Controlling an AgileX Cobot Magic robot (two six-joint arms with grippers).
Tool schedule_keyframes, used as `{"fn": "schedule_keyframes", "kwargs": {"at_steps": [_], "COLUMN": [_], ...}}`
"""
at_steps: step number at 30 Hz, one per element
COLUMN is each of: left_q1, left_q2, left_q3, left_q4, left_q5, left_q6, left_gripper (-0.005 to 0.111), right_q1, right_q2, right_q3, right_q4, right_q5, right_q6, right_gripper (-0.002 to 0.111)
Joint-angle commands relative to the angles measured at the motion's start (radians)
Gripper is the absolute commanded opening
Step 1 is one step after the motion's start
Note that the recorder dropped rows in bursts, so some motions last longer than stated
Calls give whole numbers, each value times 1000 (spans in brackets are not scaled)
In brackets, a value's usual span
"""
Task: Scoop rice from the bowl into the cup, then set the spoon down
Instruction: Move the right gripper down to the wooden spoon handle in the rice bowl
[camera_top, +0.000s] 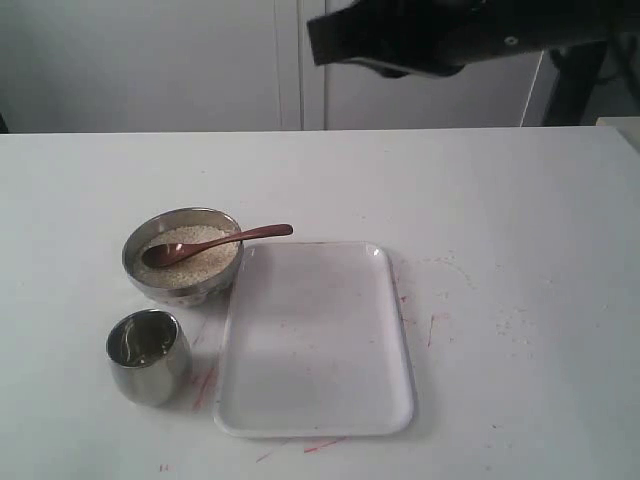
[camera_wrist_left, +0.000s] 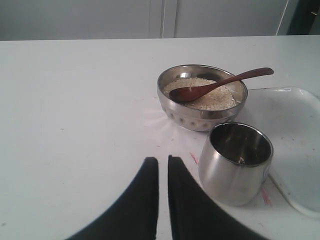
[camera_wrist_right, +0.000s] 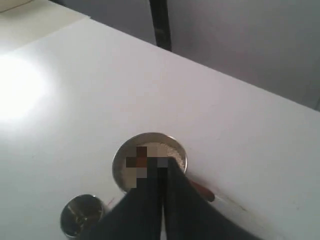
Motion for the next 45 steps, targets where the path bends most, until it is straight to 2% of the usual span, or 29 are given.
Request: {"fn": "schedule_keyframes", "kwargs": {"at_steps": [1,8,13,19,31,34,37,45], "left_q1": [4,4,4,4,4,4,4,4], "left_q2": [1,1,1,1,1,1,1,1], "left_q3": [-7,-7,-7,-7,-7,-7,-7,-7], "left_q4": [-7,-7,-7,-7,-7,-7,-7,-7], "left_q5": [-3,-3,-3,-3,-3,-3,-3,-3], "left_q6": [-2,-2,-2,-2,-2,-2,-2,-2], "left_gripper": [14,14,14,14,14,14,14,14], "right_q1": [38,66,92,94,94,94,94,94], "right_q2": [37,107,197,321,660,700,713,719], "right_q3": [-3,-9,-67,-148,-430,-456,-456,-456], "right_q4": [47,164,166,152,-264,-441,-551,-565], "right_q5": [-34,-57,61,129,253,301,270,120], "right_q6": [-14,-50,-203,-205,-191,-191,-203,-254], "right_gripper": [0,0,0,0,0,0,0,0]}}
